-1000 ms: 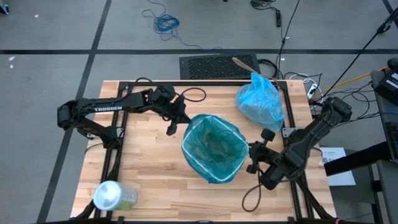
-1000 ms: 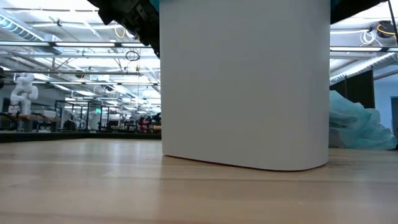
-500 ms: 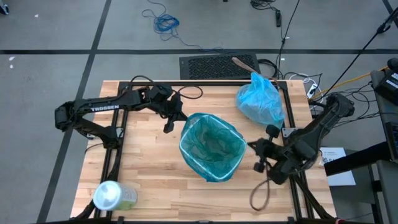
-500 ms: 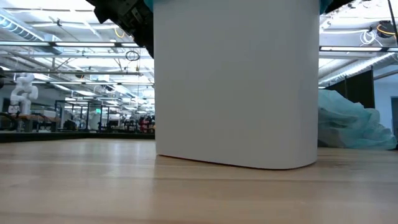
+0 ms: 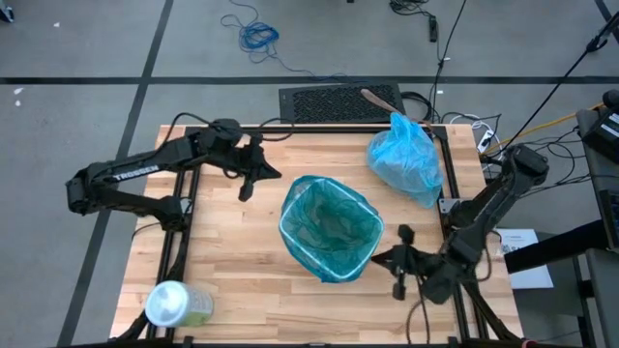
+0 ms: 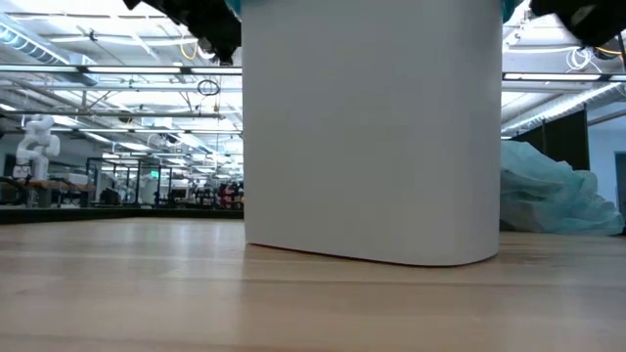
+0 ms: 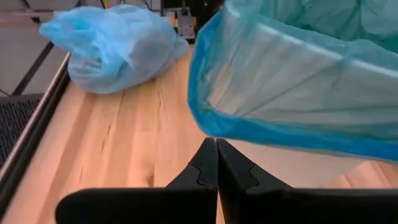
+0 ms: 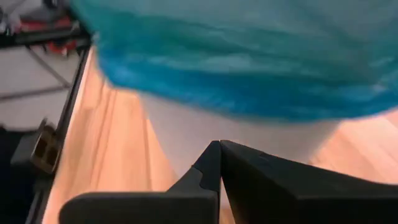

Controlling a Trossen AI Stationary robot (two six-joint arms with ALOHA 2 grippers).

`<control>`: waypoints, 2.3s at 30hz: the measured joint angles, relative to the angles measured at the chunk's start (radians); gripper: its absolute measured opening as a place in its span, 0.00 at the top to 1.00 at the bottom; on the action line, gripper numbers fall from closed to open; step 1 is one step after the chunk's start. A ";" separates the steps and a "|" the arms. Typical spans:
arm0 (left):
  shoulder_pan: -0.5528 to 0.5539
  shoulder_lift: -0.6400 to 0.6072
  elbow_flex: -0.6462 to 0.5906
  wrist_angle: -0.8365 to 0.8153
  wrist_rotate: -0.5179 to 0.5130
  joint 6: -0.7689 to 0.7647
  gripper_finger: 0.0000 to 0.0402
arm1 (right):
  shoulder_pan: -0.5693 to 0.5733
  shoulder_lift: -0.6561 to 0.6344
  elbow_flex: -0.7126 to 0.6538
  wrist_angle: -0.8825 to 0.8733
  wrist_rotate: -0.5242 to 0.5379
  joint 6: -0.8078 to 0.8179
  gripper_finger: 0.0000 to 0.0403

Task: Place trash/remove bag and relplace
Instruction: Return to Home Position

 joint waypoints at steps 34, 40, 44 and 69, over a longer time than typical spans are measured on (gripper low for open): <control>-0.013 -0.402 -0.070 -0.127 -0.116 -0.094 1.00 | -0.579 -0.543 -0.142 0.058 -0.343 -0.849 1.00; -0.042 -0.710 -0.426 0.094 -0.120 -0.211 1.00 | -0.624 -0.697 -0.306 0.225 -0.448 -0.878 1.00; -0.042 -0.882 -0.678 0.295 -0.167 -0.268 1.00 | -0.668 -0.766 -0.393 0.325 -0.533 -0.877 1.00; -0.102 -1.041 -0.999 0.464 -0.409 -0.173 1.00 | -0.782 -0.962 -0.815 0.590 -0.359 -0.811 1.00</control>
